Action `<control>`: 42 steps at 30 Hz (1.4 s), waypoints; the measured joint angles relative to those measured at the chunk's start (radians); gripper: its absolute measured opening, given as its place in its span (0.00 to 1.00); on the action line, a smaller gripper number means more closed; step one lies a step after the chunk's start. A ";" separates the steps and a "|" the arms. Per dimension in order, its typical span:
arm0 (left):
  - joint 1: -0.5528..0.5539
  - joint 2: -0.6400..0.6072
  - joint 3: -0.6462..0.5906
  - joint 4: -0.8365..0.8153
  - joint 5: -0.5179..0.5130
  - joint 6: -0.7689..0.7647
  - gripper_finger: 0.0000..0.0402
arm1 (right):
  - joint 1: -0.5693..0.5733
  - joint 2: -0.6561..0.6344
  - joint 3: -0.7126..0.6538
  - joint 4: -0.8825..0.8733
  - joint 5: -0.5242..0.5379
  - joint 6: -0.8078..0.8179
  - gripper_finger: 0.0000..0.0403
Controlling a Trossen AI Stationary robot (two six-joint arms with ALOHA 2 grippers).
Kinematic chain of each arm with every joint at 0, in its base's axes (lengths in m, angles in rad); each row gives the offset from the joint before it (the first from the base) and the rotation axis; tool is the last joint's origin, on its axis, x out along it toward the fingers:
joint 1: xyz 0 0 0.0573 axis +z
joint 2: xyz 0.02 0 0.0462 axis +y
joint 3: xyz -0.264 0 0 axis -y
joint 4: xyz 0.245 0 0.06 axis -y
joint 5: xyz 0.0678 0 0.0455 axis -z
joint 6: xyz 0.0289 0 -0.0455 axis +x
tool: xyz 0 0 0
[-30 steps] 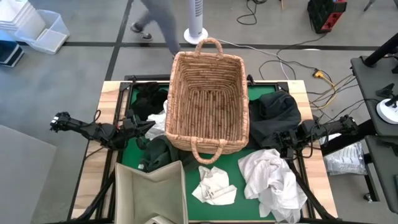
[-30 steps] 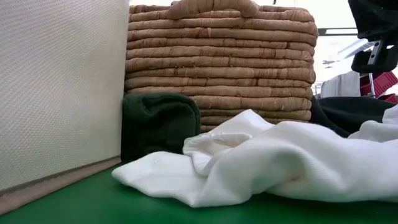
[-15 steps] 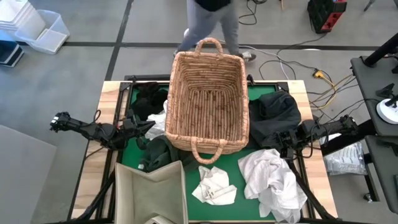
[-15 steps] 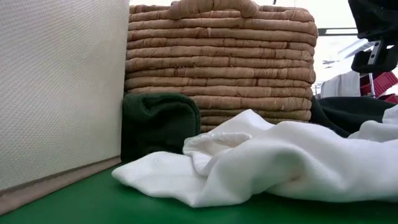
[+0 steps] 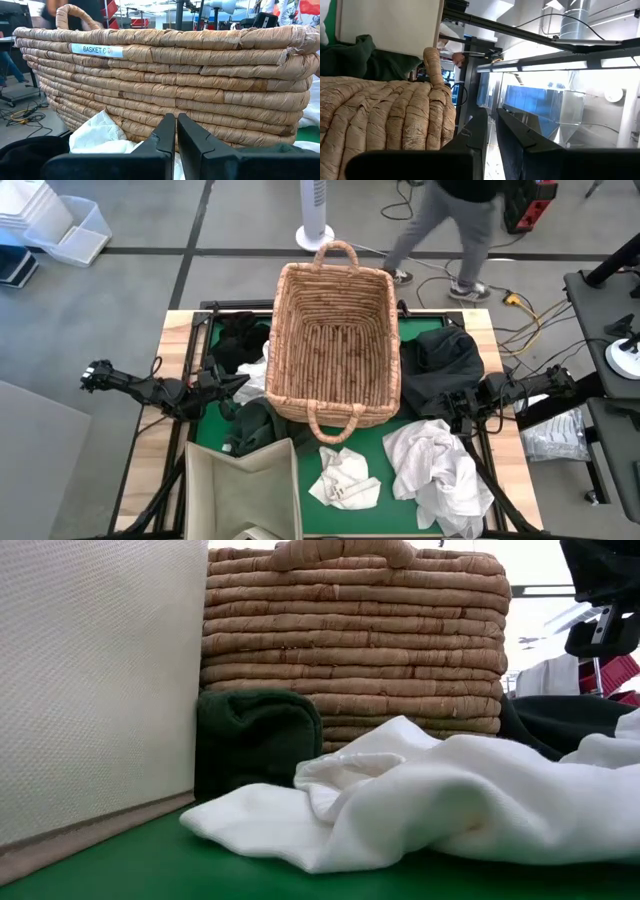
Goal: Sort clothes
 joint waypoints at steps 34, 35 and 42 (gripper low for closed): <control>0.000 0.000 0.001 0.326 -0.006 -0.139 0.00 | 0.000 0.000 0.000 0.004 0.000 0.000 0.08; 0.000 0.000 0.001 0.345 -0.003 -0.139 0.00 | 0.000 0.000 0.000 0.004 0.000 0.000 0.08; 0.000 0.000 0.001 0.386 -0.011 -0.138 0.00 | 0.000 0.000 0.000 0.005 0.039 0.000 0.08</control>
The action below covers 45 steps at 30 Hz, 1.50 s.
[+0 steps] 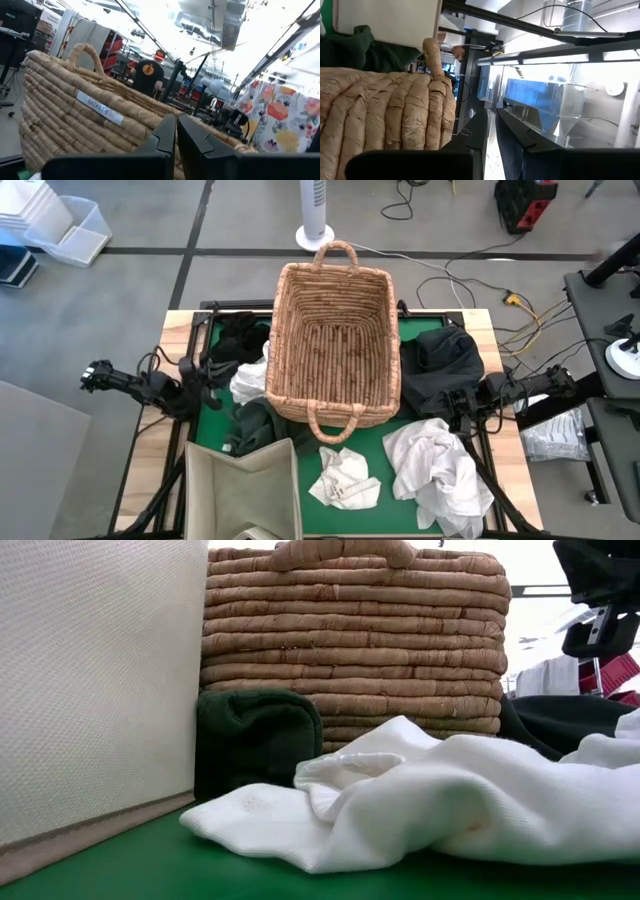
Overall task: Sort clothes
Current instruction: Put the green shirt into the gray laundry bin
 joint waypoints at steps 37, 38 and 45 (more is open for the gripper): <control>0.000 0.001 -0.002 0.136 -0.001 0.193 0.00 | 0.000 0.005 0.000 -0.002 0.012 -0.006 0.08; 0.000 0.001 -0.002 0.136 -0.001 0.197 0.00 | -0.001 0.005 0.000 -0.001 0.020 -0.011 0.08; 0.000 0.001 -0.002 0.137 -0.001 0.199 0.00 | -0.001 0.005 0.000 -0.001 0.022 0.000 0.08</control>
